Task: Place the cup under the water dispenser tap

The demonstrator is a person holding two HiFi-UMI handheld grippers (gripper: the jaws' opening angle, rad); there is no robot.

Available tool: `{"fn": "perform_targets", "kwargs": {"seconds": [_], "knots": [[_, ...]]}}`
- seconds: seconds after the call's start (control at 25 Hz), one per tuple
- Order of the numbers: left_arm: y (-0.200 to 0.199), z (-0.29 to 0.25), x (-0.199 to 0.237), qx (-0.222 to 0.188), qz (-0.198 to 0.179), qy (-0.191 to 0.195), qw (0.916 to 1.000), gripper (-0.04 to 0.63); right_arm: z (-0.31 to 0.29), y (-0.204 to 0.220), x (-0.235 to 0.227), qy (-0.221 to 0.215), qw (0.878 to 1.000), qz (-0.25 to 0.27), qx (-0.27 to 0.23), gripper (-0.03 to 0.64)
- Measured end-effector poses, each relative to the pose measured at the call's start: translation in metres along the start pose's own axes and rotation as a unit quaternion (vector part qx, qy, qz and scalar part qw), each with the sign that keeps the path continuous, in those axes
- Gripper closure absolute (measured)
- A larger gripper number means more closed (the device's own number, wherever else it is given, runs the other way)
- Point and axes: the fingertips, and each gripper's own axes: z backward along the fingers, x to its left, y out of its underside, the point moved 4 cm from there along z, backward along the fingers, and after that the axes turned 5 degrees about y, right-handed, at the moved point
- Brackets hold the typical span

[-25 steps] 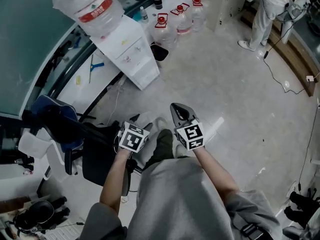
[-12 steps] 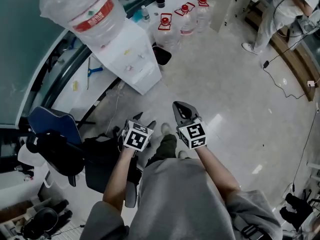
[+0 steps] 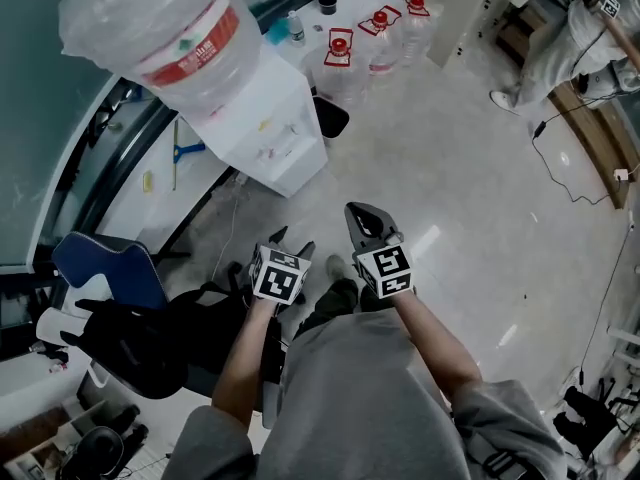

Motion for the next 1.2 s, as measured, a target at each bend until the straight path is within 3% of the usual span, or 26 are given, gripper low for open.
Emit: {"fn": "perform_targets", "kwargs": {"seconds": [0.56,0.84,1.2], "knots": [[-0.041,-0.059,0.066,-0.004,0.086,-0.056,0.9947,0.327,-0.093,0.007,-0.055,-0.025,0.999,-0.011,0.031,0.606],[-0.068,-0.109,0.092,0.008,0.128,-0.103,0.9864,0.327,-0.149,0.025,-0.108,-0.045,0.998,-0.012,0.048,0.606],[-0.076,-0.16,0.125,0.032,0.183,-0.129,0.9741,0.327,-0.195,0.053,-0.135,-0.083,0.993,-0.019,0.077,0.606]]}}
